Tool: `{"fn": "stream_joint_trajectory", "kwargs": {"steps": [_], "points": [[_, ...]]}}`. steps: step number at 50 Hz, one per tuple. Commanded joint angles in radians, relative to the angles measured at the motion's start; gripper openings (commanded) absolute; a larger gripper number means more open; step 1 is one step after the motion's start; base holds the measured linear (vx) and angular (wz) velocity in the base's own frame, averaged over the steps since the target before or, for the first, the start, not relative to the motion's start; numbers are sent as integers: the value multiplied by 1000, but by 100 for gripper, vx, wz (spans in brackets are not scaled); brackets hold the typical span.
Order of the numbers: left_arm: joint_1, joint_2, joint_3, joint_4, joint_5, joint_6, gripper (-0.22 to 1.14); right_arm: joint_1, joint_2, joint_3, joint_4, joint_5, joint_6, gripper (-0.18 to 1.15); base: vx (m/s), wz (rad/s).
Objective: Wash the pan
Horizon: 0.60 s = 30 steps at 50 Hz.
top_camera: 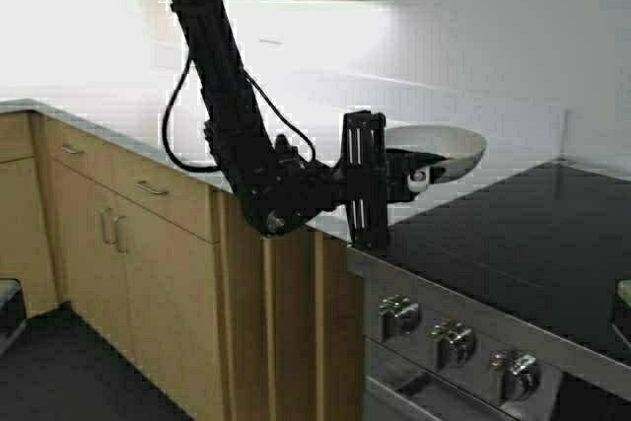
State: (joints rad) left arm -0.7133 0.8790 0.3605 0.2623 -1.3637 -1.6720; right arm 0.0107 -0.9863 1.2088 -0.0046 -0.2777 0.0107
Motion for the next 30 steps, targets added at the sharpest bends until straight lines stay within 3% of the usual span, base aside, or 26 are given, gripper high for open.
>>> {"fn": "stream_joint_trajectory", "kwargs": {"steps": [1, 30], "points": [[2, -104, 69, -21, -41, 40, 2, 0, 5, -11, 0, -5, 15, 5, 4, 25], [2, -144, 252, -51, -167, 67, 2, 0, 31, -12, -17, -5, 21, 5, 2, 38]]}}
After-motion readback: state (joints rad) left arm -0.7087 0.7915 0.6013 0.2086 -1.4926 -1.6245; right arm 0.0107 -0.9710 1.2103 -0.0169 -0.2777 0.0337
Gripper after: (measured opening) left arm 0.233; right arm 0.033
